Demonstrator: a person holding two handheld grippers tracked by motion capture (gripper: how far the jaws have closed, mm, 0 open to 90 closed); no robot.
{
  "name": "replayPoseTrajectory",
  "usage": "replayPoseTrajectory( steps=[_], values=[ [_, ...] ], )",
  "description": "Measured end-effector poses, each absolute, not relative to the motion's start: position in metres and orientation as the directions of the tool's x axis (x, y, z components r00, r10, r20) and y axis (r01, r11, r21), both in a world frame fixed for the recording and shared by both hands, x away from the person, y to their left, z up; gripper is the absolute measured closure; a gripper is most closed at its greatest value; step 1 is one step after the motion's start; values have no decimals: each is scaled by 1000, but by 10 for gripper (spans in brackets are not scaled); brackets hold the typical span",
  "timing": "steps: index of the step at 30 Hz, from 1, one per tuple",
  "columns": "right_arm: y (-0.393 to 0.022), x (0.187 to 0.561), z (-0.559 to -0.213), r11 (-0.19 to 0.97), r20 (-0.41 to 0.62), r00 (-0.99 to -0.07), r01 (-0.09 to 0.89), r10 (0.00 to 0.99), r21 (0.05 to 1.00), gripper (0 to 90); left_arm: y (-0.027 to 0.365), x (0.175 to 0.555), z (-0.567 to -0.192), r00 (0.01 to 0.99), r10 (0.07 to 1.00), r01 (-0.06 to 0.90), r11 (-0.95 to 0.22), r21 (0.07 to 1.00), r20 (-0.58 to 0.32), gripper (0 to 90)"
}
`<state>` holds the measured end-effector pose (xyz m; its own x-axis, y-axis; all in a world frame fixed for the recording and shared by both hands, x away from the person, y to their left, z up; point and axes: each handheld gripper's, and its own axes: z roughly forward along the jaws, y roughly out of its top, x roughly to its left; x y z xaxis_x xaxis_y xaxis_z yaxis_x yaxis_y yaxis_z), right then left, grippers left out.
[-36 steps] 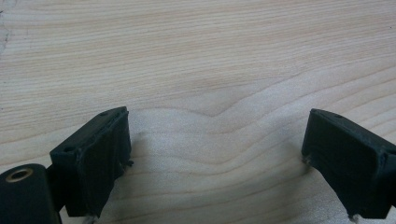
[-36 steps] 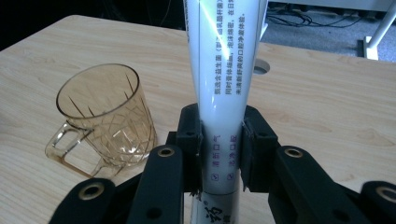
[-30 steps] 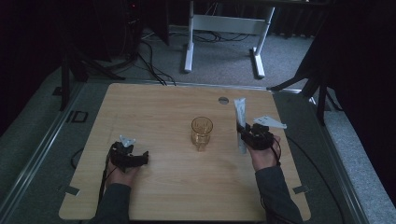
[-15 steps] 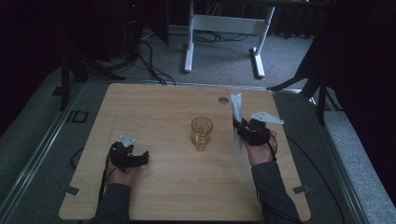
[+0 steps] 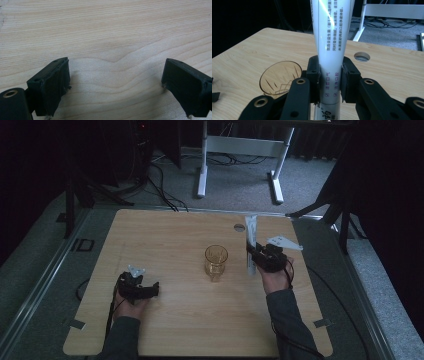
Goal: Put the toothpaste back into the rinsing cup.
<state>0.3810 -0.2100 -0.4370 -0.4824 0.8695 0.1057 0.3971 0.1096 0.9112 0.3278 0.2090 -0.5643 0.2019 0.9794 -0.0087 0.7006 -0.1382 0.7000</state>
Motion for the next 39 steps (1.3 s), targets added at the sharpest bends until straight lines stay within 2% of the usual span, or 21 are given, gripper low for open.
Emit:
replayPoseTrajectory(
  steps=[33,39],
  values=[
    [-183,394,-432,96,112,-532,348,839,933,726,209,328,-564,202,979,700,-139,701,-8,84],
    [-178,399,-429,70,139,-541,347,830,935,725,209,328,-564,202,979,700,-138,701,-9,83]
  ],
)
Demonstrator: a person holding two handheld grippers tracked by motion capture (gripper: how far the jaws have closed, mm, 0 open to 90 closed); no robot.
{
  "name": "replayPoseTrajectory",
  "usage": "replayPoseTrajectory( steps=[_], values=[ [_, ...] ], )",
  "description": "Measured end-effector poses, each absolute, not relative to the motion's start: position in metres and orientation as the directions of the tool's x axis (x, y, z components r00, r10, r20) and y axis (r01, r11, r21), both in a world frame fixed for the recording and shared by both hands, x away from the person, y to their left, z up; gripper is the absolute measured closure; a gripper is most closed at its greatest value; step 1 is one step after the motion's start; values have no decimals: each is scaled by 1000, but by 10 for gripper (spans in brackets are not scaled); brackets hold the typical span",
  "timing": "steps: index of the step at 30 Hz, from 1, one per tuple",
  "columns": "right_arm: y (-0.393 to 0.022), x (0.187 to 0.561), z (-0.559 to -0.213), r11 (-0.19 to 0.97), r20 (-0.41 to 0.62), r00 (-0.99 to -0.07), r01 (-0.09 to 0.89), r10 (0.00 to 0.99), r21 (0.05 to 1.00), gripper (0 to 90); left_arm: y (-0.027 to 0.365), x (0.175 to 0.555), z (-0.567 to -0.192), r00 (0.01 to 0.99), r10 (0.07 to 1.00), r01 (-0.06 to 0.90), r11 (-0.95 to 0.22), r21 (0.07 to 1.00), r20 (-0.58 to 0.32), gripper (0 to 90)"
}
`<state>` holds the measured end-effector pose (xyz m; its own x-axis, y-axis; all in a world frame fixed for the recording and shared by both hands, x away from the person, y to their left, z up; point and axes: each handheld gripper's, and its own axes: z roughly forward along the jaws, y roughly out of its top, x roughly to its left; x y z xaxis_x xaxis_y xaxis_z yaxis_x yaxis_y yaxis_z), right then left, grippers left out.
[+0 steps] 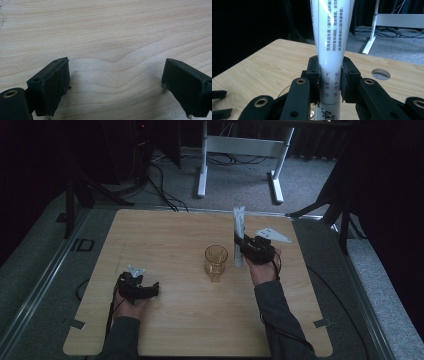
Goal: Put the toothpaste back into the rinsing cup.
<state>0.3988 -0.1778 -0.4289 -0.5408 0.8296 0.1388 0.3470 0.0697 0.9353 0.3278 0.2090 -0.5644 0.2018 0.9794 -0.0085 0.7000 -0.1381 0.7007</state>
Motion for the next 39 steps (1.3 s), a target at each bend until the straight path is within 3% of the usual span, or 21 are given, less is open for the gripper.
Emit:
replayPoseTrajectory(
  steps=[39],
  values=[
    [-158,415,-422,30,162,-561,317,812,948,725,209,328,-564,204,979,700,-140,701,-8,84]
  ],
)
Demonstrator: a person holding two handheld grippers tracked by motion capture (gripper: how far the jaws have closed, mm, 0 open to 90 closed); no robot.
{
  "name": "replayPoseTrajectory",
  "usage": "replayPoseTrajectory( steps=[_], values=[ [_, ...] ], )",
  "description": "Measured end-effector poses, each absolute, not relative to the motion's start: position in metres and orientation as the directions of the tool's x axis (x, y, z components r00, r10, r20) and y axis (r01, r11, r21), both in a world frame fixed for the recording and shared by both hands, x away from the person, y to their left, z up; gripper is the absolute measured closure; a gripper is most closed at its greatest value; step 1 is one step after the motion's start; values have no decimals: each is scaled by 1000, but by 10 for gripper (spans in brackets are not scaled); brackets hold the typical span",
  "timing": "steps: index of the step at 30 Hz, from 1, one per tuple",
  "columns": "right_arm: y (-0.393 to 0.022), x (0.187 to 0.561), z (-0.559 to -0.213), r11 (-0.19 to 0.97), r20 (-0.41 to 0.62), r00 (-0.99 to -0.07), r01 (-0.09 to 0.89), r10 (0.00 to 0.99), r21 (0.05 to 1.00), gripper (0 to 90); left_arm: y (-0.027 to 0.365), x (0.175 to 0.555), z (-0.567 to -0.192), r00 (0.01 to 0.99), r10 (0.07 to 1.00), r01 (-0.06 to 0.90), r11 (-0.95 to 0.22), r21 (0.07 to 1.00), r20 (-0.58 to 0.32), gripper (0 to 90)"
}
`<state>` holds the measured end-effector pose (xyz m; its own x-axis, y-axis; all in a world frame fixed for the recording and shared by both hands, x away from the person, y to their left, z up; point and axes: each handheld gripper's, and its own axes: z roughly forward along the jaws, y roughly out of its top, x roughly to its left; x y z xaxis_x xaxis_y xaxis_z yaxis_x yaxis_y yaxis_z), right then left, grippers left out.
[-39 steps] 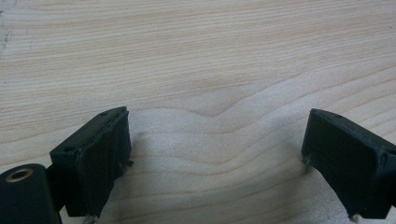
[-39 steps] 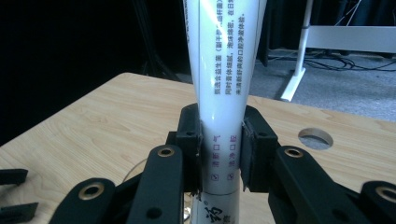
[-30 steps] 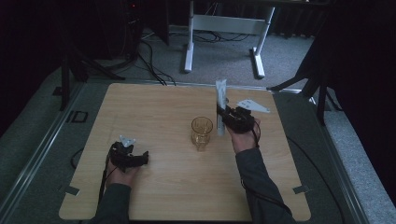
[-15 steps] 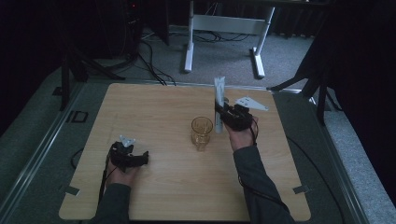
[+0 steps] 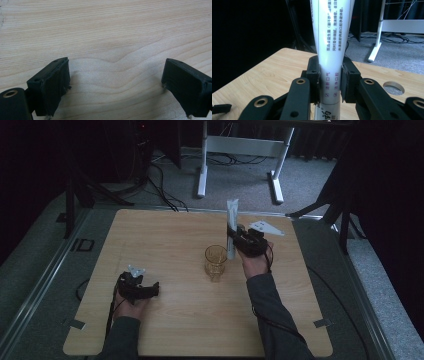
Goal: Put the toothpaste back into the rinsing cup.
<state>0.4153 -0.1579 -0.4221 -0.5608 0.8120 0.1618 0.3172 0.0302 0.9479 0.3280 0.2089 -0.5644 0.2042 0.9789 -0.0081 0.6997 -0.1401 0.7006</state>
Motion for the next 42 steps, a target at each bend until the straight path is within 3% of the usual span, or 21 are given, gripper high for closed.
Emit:
replayPoseTrajectory(
  steps=[42],
  values=[
    [-130,423,-440,46,150,-581,308,800,950,703,209,328,-564,205,979,701,-141,699,-8,84]
  ],
)
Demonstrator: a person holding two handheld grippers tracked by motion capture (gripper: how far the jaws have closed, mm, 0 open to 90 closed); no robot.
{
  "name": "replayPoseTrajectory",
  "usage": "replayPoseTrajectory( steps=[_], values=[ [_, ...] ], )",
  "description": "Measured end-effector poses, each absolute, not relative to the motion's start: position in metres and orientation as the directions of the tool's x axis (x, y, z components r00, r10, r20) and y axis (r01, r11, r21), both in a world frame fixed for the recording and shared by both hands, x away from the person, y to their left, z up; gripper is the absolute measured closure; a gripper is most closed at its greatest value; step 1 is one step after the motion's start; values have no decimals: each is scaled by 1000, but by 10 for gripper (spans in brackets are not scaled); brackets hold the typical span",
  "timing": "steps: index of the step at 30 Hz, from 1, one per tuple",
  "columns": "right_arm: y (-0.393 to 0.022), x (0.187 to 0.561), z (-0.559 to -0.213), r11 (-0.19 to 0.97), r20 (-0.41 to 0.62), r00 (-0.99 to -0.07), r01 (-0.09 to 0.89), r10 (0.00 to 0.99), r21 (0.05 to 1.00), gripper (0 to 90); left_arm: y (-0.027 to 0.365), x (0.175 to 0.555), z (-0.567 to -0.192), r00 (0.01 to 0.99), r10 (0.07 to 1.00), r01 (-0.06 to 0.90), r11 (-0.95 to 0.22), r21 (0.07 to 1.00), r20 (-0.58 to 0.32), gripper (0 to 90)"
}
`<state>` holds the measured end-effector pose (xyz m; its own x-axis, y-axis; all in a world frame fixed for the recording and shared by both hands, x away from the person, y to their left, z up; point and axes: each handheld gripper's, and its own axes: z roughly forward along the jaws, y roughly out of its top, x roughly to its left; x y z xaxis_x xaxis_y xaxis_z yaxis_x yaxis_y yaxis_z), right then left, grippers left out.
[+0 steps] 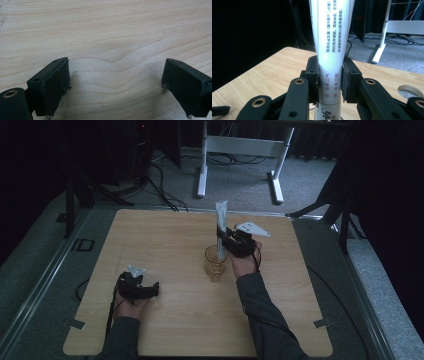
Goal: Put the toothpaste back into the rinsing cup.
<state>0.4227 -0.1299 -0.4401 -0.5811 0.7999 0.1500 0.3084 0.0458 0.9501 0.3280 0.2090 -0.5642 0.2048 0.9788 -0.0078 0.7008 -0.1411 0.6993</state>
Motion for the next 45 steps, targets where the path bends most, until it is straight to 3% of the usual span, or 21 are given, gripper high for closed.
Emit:
replayPoseTrajectory(
  steps=[45],
  values=[
    [-128,407,-487,170,82,-592,357,802,919,613,209,328,-564,204,979,700,-140,701,-8,83]
  ],
)
